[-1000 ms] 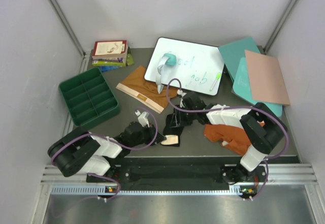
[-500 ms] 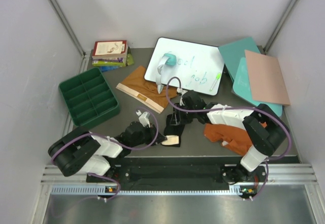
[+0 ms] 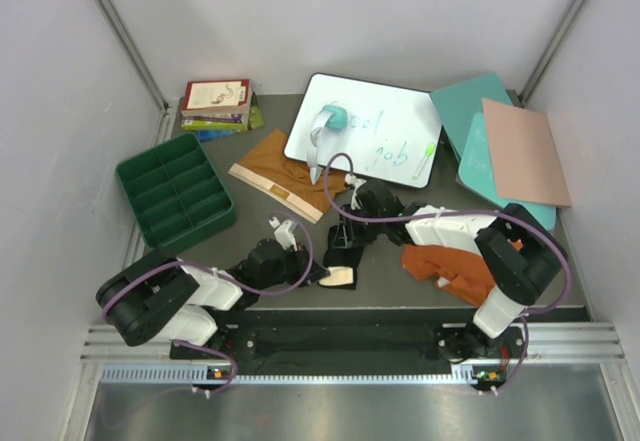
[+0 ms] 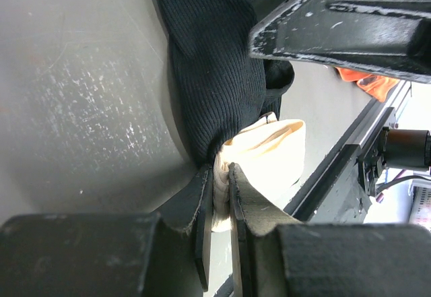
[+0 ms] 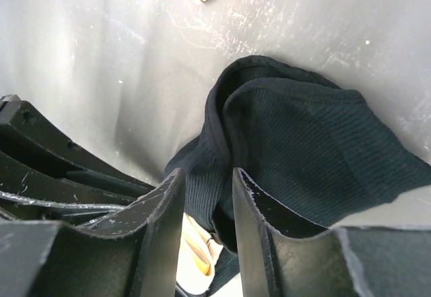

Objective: Roll the underwear
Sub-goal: Roll the underwear to the center of the board.

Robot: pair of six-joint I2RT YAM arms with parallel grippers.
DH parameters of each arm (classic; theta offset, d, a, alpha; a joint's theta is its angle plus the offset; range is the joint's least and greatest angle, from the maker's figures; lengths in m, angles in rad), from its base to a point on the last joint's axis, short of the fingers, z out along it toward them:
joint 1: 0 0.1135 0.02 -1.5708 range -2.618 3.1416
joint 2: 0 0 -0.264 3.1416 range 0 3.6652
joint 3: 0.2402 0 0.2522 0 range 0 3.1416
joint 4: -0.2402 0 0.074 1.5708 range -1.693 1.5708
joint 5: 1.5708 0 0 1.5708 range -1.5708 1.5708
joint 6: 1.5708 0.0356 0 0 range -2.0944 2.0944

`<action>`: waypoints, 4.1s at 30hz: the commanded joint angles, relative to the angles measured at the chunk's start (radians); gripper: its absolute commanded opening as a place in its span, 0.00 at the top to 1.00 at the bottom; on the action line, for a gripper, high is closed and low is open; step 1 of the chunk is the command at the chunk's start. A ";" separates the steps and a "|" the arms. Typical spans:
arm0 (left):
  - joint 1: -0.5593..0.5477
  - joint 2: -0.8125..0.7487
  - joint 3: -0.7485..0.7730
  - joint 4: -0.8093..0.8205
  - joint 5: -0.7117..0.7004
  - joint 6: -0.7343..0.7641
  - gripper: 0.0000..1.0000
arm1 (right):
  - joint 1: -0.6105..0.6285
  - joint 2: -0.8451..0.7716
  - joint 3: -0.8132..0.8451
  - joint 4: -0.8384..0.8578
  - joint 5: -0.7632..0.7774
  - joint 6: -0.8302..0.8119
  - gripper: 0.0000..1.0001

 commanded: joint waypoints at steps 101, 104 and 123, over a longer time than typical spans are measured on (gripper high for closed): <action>0.149 -0.088 0.358 -0.866 0.100 0.227 0.31 | 0.381 -0.246 -0.238 -0.053 0.263 -0.219 1.00; 0.149 -0.161 0.325 -0.857 0.078 0.234 0.30 | 0.307 -0.249 -0.224 -0.033 0.100 -0.199 1.00; 0.012 -0.218 0.236 -0.442 0.084 0.285 0.27 | -0.121 -0.031 -0.080 -0.122 -0.469 -0.145 1.00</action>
